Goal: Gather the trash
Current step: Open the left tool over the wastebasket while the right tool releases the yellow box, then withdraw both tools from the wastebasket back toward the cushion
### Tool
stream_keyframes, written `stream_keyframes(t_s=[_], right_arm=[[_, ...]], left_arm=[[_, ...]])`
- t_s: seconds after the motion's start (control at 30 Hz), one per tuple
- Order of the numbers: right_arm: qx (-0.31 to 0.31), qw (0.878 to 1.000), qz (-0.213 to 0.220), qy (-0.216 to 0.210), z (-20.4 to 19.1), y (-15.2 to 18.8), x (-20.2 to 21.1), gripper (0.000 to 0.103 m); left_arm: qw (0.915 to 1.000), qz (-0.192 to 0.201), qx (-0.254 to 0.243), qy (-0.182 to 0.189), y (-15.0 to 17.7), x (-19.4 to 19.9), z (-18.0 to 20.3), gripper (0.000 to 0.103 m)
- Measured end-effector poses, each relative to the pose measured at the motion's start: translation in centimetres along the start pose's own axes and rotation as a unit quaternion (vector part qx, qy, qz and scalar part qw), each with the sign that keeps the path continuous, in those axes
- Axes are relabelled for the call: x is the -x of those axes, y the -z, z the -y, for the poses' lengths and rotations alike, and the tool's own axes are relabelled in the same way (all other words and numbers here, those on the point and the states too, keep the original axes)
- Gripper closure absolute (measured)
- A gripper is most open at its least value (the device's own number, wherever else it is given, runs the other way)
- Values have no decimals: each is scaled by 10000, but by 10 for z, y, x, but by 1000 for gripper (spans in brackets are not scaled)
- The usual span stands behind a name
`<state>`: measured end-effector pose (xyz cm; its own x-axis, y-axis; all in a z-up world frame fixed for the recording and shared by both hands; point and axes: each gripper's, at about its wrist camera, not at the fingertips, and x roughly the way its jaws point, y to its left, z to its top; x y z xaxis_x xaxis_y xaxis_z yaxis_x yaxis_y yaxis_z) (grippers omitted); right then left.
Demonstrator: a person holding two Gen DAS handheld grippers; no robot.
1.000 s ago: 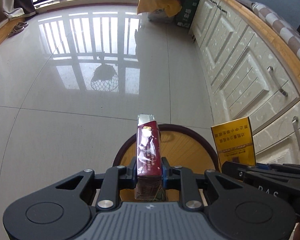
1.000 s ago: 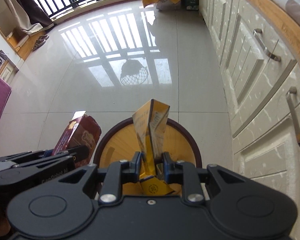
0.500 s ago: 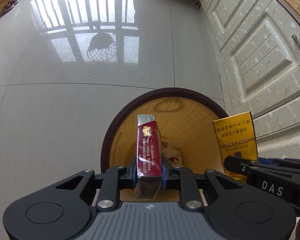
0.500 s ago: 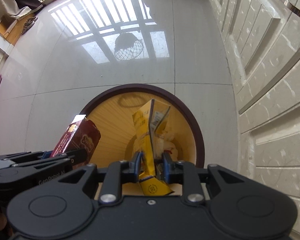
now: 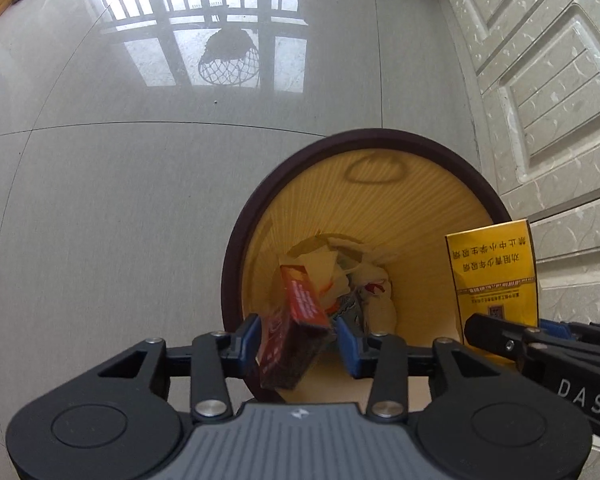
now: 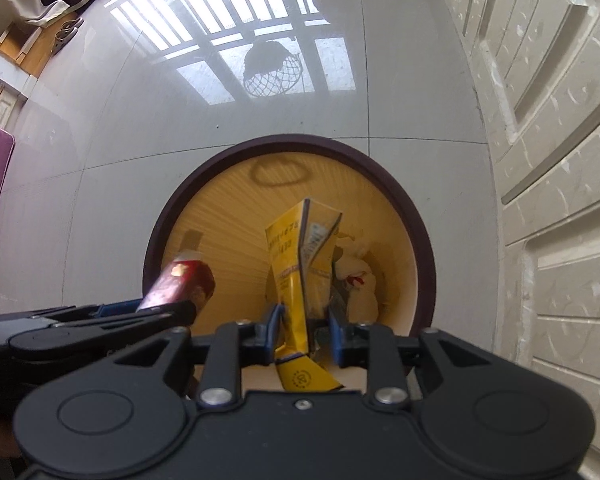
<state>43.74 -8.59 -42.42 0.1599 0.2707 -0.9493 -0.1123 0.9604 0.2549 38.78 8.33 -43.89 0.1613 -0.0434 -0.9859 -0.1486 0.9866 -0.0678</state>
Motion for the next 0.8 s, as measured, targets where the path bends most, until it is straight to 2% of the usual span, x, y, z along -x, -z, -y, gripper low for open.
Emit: stream_keyframes(t_s=[0.07, 0.17, 0.3, 0.5, 0.63, 0.7, 0.8], right_arm=[[80, 10000, -23, -24, 0, 1, -4, 73], [296, 9995, -48, 69, 0, 3, -8, 70], [439, 9988, -93, 192, 2, 5, -9, 59], [439, 9984, -102, 350, 10, 8, -7, 53], [482, 9978, -92, 443, 13, 10, -5, 48], [517, 9977, -60, 438, 14, 11, -3, 41], [518, 9975, -6, 485, 15, 13, 0, 36]], left_arm=[[10000, 10, -25, -13, 0, 0, 1, 47], [10000, 20, -77, -20, 1, 0, 1, 42], [9999, -7, -126, -42, 2, -1, 1, 40], [9998, -27, -173, -49, 4, -1, 2, 39], [9998, -2, -179, -41, 6, 1, 1, 31], [9998, 14, -201, -55, 7, 2, 2, 29], [9998, 45, -198, -76, 10, 5, 2, 23]])
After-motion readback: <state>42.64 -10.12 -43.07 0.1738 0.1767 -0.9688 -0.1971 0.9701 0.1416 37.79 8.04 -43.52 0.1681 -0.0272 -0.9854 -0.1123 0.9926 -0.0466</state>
